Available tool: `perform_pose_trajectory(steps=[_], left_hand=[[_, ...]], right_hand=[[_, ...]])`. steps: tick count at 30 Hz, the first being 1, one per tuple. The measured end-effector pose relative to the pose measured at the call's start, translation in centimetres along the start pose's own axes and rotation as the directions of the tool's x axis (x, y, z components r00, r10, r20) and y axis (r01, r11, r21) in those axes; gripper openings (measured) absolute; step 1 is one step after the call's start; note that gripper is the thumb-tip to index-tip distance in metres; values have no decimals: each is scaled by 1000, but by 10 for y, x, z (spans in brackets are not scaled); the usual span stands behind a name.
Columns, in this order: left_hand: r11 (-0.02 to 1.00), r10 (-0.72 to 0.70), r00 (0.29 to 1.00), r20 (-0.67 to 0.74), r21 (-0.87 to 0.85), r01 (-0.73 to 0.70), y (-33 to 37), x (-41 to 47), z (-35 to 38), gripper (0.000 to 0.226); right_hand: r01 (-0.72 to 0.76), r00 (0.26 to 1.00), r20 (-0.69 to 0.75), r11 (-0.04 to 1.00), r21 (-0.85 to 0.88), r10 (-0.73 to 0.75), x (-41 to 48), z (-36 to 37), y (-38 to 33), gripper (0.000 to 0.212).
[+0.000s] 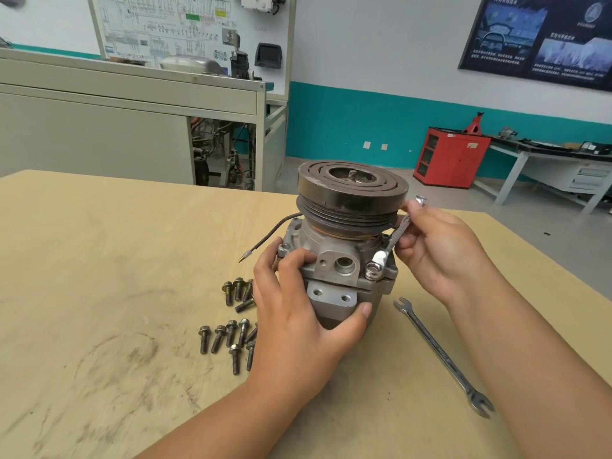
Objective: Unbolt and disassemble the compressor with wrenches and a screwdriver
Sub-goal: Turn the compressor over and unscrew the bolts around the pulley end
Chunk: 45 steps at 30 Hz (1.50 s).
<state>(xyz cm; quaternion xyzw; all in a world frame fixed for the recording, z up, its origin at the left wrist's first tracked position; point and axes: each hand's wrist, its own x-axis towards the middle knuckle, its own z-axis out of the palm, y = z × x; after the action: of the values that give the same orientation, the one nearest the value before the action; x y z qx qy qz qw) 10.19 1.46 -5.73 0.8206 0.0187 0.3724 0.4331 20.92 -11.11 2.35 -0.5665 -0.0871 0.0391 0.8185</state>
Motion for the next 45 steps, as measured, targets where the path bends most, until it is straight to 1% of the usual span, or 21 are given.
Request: perform_pose_trajectory(steps=[4,7,9,11,12,13,15,17,19,23,27,29,31,33,35,36,37,39,40,42,45], left_hand=[[1000,5,1000,-2,-4,-5,0,0,0,62],[1000,4,1000,6,-5,-4,0,1,0,57],[1000,1,1000,10,-3,0,0,1,0,58],[1000,4,1000,6,3,-4,0,1,0,59],[1000,5,1000,5,3,-5,0,1,0,58],[1000,7,1000,2,3,-7,0,1,0,56],[1000,17,1000,-11,14,-17,0,1,0,62],[1000,26,999,-25,14,-25,-1,1,1,67],[1000,28,999,-28,5,-27,-1,1,1,68],[1000,21,1000,-21,11,-21,-1,1,1,68],[1000,21,1000,-23,11,-21,-1,1,1,66],[1000,20,1000,-23,7,-20,-1,1,1,65],[1000,26,999,-27,5,-25,-1,0,1,67],[999,42,999,-30,7,-42,-2,0,1,72],[999,51,998,-37,7,-50,-2,0,1,71],[999,50,998,-41,5,-50,-2,0,1,70],[999,47,998,-41,4,-47,-2,1,1,69],[999,45,998,-36,7,-45,-2,1,1,69],[999,45,998,-34,11,-44,-2,0,1,69],[999,41,999,-33,13,-40,-3,0,1,67],[999,31,999,-30,9,-31,-3,0,1,66]], right_hand=[[85,996,-46,969,234,-76,-14,-1,-9,21],[167,984,24,952,257,-179,-39,-7,-16,21],[290,950,55,936,199,-306,-57,-10,-18,22],[479,873,78,877,49,-481,-77,-11,-14,23],[576,815,101,816,-44,-570,-86,-11,-10,22],[668,744,136,732,-133,-654,-93,-12,-6,20],[804,586,237,518,-293,-775,-106,-15,5,15],[855,475,338,333,-399,-813,-112,-19,16,17],[865,440,368,277,-418,-819,-116,-21,23,21],[875,398,334,244,-419,-854,-116,-18,25,20],[866,446,307,319,-386,-841,-115,-13,24,17],[864,452,323,319,-389,-832,-116,-13,27,15],[867,436,358,278,-414,-826,-119,-14,29,14],[857,413,396,204,-473,-820,-121,-14,31,18],[830,419,395,169,-531,-817,-123,-14,36,25],[818,441,363,201,-538,-821,-124,-13,37,25],[800,490,291,291,-524,-822,-126,-12,37,23],[722,638,93,552,-417,-765,-124,-8,32,16],[671,698,10,648,-360,-716,-122,-8,30,16],[599,758,-90,745,-294,-646,-114,-11,23,14],[493,843,-113,838,-233,-527,-95,-17,11,12]])
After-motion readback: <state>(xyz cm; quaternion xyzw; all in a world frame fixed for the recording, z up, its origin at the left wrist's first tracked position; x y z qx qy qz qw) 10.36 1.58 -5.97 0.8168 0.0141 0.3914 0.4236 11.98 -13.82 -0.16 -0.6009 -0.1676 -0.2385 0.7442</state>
